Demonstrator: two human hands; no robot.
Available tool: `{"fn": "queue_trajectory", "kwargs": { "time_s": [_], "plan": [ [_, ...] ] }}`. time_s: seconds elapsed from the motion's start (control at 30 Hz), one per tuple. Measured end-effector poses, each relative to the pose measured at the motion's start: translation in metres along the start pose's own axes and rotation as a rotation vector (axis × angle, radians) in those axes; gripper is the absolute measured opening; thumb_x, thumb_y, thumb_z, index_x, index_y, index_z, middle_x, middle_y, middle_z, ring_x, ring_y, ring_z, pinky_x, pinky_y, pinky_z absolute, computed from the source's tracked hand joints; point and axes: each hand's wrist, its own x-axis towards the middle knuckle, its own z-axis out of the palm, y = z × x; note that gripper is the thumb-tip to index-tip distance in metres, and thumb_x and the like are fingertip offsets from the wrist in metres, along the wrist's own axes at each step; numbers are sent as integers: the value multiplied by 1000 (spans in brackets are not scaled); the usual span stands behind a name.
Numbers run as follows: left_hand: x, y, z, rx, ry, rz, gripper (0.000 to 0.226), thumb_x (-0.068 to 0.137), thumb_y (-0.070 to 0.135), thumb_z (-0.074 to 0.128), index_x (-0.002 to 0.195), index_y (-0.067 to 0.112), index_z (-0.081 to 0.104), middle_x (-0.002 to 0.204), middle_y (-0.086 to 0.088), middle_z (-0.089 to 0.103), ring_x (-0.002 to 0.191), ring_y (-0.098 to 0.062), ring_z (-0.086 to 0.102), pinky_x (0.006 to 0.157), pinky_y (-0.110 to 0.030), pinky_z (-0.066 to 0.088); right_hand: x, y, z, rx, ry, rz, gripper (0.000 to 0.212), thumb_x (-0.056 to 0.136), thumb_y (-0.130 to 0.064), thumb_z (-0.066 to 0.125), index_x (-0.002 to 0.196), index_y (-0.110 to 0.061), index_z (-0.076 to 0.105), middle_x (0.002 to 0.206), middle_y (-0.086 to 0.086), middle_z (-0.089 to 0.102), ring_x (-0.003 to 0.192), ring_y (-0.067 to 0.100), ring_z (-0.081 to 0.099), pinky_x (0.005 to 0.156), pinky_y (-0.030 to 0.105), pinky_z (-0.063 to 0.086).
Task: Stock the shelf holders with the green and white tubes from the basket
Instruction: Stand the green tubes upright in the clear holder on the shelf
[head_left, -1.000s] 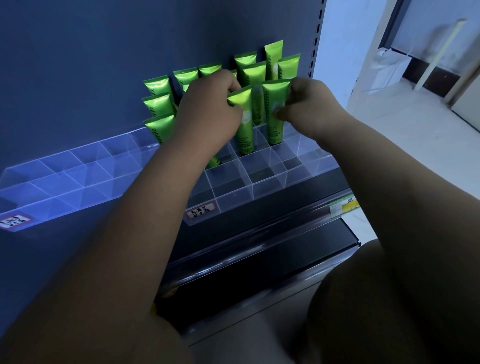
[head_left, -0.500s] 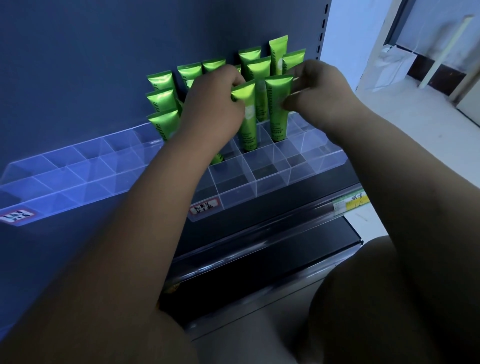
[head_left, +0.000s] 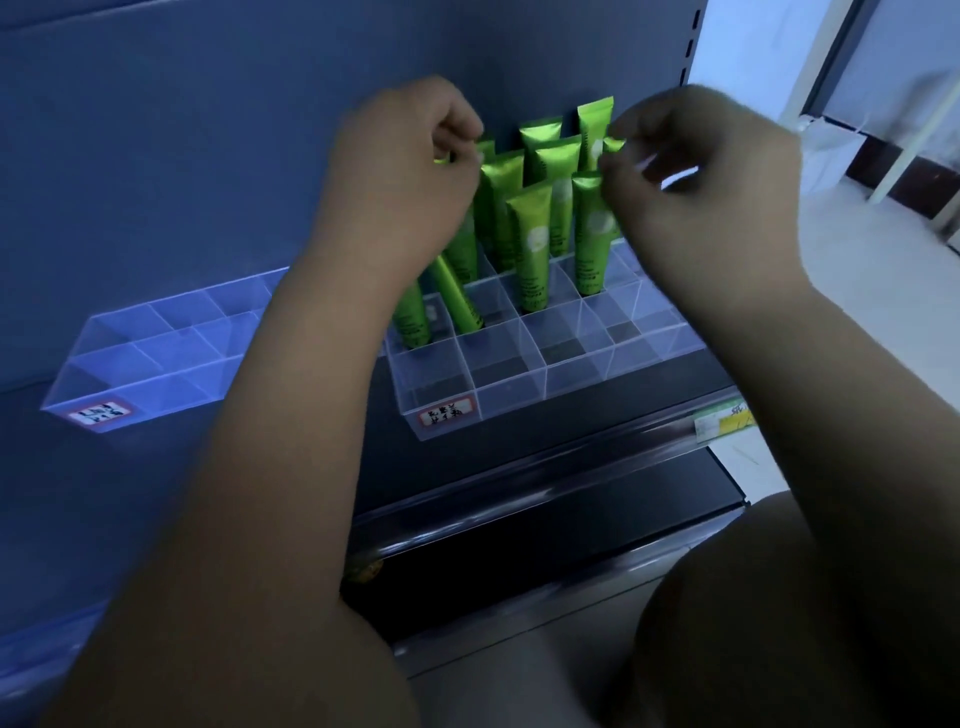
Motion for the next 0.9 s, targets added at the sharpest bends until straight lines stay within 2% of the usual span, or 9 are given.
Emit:
{"fn": "queue_trajectory", "kwargs": {
  "time_s": [0.13, 0.2, 0.3, 0.4, 0.53, 0.67, 0.83, 0.9],
  "plan": [
    [-8, -14, -22, 37, 29, -44, 13, 84, 12, 65, 92, 16, 74, 87, 5, 71, 83, -12, 69, 82, -34, 57, -23, -32, 31, 31, -98, -65, 14, 85, -20, 64, 88, -21, 77, 78, -9, 72, 65, 5, 61, 69, 24, 51],
    [-11, -20, -28, 51, 19, -78, 13, 83, 11, 65, 91, 15, 74, 82, 7, 70, 81, -12, 69, 80, -35, 58, -30, -42, 48, 27, -146, -31, 15, 84, -18, 64, 86, -21, 78, 76, -7, 72, 66, 6, 61, 66, 27, 51],
    [-16, -24, -31, 69, -34, -97, 11, 85, 11, 65, 91, 13, 75, 78, 11, 68, 82, -13, 68, 80, -35, 57, -34, -51, 71, 1, -237, 44, 20, 81, -17, 61, 91, -21, 78, 80, -2, 73, 74, 19, 66, 66, 34, 55],
    [-20, -30, -28, 95, -95, -79, 13, 88, 13, 62, 90, 13, 75, 86, 3, 73, 85, -16, 68, 81, -39, 57, -32, -53, 85, -105, -322, 71, 25, 83, -18, 61, 104, -21, 75, 91, 4, 74, 84, 27, 67, 71, 36, 57],
    [-19, -39, -21, 117, -148, -86, 15, 89, 10, 61, 95, 15, 74, 92, 4, 71, 89, -15, 68, 83, -37, 57, -26, -48, 101, -211, -335, 118, 25, 85, -19, 60, 107, -14, 71, 97, 7, 72, 88, 31, 65, 71, 33, 55],
    [-16, -38, -16, 116, -141, -75, 21, 89, 3, 59, 98, 15, 74, 95, 3, 70, 89, -14, 67, 81, -29, 54, -23, -45, 114, -245, -352, 109, 19, 89, -25, 59, 102, -19, 71, 89, 5, 69, 83, 30, 65, 60, 28, 41],
    [-14, -35, -14, 97, -155, -46, 24, 86, 5, 59, 94, 22, 74, 91, 11, 69, 88, -9, 66, 82, -32, 56, -19, -39, 111, -237, -323, 68, 23, 92, -26, 57, 110, -23, 71, 98, 7, 72, 87, 32, 66, 67, 35, 54],
    [-13, -33, -14, 66, -165, -46, 23, 87, 5, 60, 93, 23, 74, 86, 15, 66, 87, -5, 65, 83, -31, 57, -17, -36, 110, -241, -319, 50, 23, 90, -23, 56, 107, -21, 71, 96, 9, 71, 85, 33, 64, 65, 34, 50]
  ]
}}
